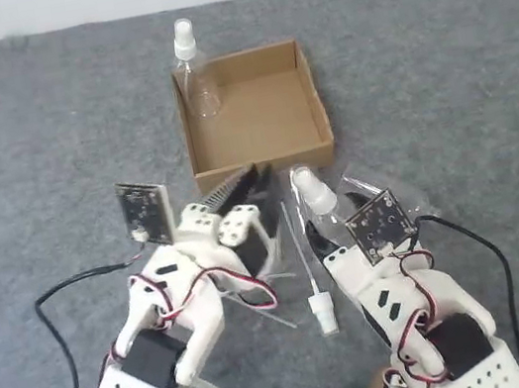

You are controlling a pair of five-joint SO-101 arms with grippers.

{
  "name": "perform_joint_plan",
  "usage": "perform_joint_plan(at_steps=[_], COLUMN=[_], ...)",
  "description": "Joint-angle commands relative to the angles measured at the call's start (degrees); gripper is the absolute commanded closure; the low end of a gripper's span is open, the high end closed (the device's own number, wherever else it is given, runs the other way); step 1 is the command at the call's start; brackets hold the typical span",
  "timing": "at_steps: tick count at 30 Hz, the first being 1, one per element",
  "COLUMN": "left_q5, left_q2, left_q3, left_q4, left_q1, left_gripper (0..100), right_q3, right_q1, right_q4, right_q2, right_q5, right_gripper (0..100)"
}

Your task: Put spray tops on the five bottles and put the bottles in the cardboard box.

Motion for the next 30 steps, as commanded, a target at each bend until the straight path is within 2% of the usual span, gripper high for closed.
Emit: perform_joint_plan(at_steps=[1, 5, 11, 14, 21, 30], left_q5=[0.2, 2.5, 2.4, -1.0, -4.0, -4.0], left_q2=[-1.3, -1.3, -1.2, -1.2, -1.3, -1.3], left_q3=[-3.7, -3.2, -0.6, 0.7, 2.9, 3.1], left_q4=[0.0, 0.0, 0.0, 0.0, 0.0, 0.2], left_q1=[-3.0, -2.8, -0.2, 2.5, 9.1, 9.4], left_gripper=[94, 94, 94, 94, 94, 94], right_q3=[-1.2, -1.3, -1.3, -1.3, -0.9, -0.4], right_q1=[0.4, 0.3, -5.2, -6.5, -6.5, -6.4], right_q4=[-2.8, -3.5, -3.6, -3.6, -3.5, -3.4], right_q2=[-0.8, -0.8, -0.8, -0.8, -0.8, -0.7], right_q5=[0.4, 0.4, 2.5, 3.2, 3.3, 3.3], right_gripper=[92.0, 92.0, 92.0, 92.0, 92.0, 92.0])
